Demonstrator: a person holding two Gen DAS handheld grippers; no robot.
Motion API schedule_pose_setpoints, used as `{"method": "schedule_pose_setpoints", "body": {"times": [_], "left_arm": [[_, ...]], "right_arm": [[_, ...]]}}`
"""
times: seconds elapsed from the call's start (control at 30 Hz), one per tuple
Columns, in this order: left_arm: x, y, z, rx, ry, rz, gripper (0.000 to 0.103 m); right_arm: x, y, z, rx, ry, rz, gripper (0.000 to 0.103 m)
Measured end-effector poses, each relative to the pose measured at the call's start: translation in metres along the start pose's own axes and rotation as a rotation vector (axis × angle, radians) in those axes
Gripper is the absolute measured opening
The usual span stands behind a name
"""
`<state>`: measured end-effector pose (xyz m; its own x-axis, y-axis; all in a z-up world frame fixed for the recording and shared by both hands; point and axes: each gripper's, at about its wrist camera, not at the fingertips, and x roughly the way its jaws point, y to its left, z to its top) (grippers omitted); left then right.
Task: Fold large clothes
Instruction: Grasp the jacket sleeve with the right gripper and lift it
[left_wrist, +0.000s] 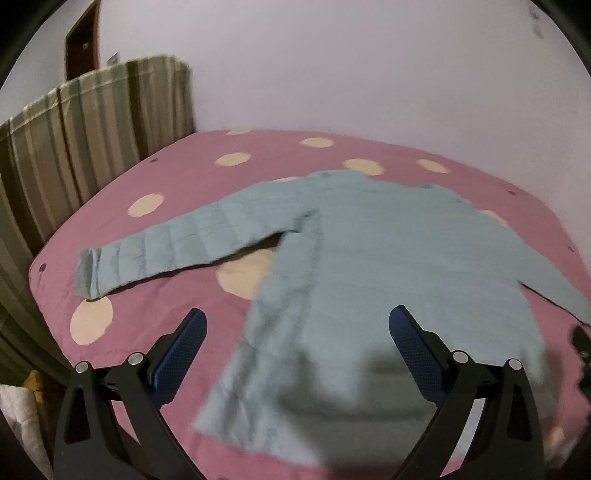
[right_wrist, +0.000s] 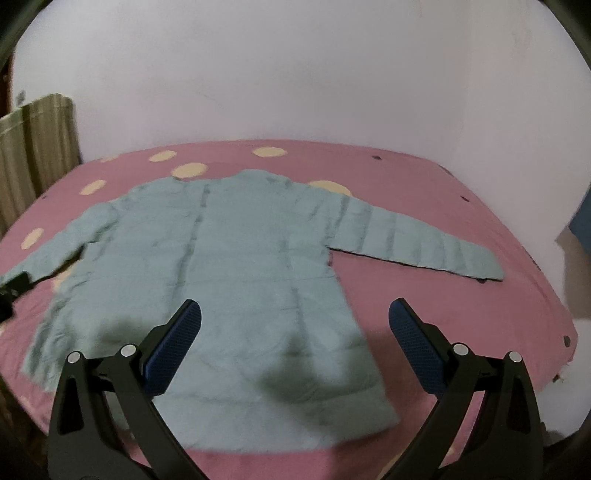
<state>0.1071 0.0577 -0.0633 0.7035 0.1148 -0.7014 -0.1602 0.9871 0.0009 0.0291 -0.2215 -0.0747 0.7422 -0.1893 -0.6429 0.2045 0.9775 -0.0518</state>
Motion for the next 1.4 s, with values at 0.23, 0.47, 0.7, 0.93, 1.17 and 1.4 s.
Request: {"method": "schedule_pose_setpoints", "body": {"times": [0.23, 0.47, 0.7, 0.93, 1.17, 1.4], "left_arm": [[0.094, 0.070, 0.033, -0.097, 0.071, 0.209, 0.098], [0.166, 0.129, 0.046, -0.167, 0.159, 0.359, 0.098], [0.208, 0.162, 0.049, -0.218, 0.206, 0.409, 0.098], [0.214, 0.159, 0.042, -0.209, 0.199, 0.414, 0.099], [0.220, 0.158, 0.042, -0.217, 0.207, 0.413, 0.099], [0.220, 0.158, 0.042, -0.216, 0.209, 0.416, 0.099]], "right_arm": [[0.077, -0.061, 0.018, 0.139, 0.089, -0.068, 0.101], [0.146, -0.136, 0.025, 0.280, 0.182, -0.177, 0.095], [0.177, -0.207, 0.024, 0.399, 0.220, -0.291, 0.083], [0.186, -0.278, 0.015, 0.586, 0.238, -0.364, 0.083], [0.209, -0.319, 0.008, 0.718, 0.268, -0.348, 0.078], [0.231, -0.330, 0.008, 0.758, 0.263, -0.399, 0.059]]}}
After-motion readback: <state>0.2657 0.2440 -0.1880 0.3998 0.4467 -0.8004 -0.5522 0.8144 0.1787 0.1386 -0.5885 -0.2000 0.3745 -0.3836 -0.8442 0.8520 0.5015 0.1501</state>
